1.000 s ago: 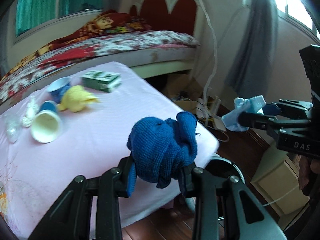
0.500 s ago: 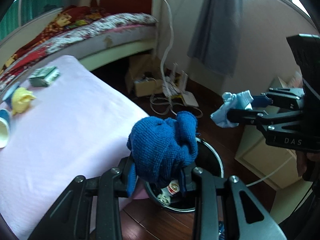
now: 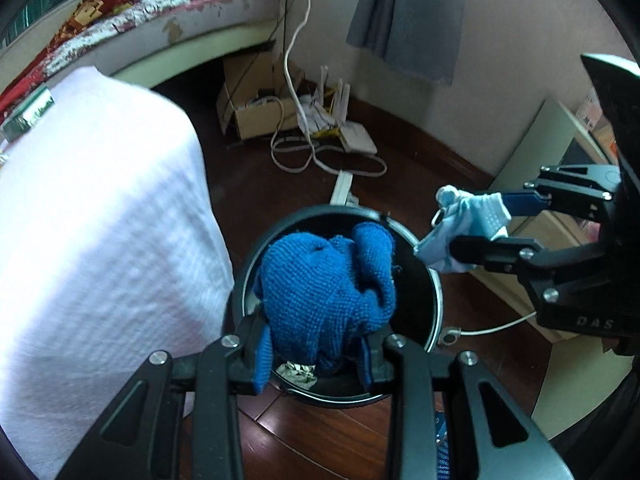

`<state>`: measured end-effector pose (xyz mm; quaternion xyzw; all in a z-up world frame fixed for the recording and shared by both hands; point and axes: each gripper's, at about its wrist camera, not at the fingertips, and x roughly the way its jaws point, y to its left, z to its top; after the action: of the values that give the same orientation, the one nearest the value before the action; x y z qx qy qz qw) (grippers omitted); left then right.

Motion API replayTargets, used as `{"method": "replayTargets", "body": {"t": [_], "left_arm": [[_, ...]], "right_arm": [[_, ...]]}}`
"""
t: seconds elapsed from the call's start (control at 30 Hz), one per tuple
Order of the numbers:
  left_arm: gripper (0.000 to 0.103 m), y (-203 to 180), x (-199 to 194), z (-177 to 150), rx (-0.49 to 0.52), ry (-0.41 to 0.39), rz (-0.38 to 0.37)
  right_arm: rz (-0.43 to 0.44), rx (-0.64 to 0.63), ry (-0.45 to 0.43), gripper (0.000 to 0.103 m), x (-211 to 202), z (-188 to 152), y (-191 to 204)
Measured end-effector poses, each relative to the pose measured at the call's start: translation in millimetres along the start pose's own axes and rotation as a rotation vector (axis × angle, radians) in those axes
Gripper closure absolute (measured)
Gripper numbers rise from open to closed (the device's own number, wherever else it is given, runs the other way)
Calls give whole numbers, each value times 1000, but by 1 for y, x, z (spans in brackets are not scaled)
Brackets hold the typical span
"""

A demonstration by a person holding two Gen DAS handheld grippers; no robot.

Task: Collect trash
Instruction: 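Carry the socks and light-blue cloth over the black bin and open both tools, then move both tools back over the bed toward the plastic bag and blue cup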

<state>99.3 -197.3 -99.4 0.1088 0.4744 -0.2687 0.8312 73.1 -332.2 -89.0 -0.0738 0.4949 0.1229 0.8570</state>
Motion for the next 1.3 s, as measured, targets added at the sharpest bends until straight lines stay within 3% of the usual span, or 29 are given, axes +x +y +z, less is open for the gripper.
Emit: {"method": "replayTargets", "body": {"t": [0.17, 0.47, 0.53, 0.57, 0.6, 0.63, 0.7, 0.77, 0.87, 1.3], "left_arm": [[68, 0, 21, -5, -9, 40, 17], [65, -4, 45, -13, -12, 104, -21], [59, -3, 51, -15, -18, 117, -34], [45, -3, 52, -16, -24, 114, -36], [25, -1, 53, -17, -34, 115, -12], [19, 2, 52, -18, -49, 106, 9], [13, 10, 49, -19, -85, 89, 36], [12, 19, 48, -20, -118, 94, 57], [10, 23, 43, -21, -125, 73, 87], [7, 24, -2, -15, -130, -16, 126]], "right_arm": [[18, -13, 41, 60, 22, -13, -4], [61, -25, 97, 60, 58, -21, -8], [71, -36, 106, 59, 64, -20, -6], [70, -45, 111, 58, 67, -19, -5], [65, -53, 120, 47, 70, -19, -4], [29, -68, 134, 23, 74, -20, -3], [-33, -87, 131, 9, 76, -22, -6], [-42, -62, 147, 9, 78, -21, -13], [-64, -31, 147, 0, 76, -17, -22], [-96, -52, 67, 0, 37, 9, -10]]}}
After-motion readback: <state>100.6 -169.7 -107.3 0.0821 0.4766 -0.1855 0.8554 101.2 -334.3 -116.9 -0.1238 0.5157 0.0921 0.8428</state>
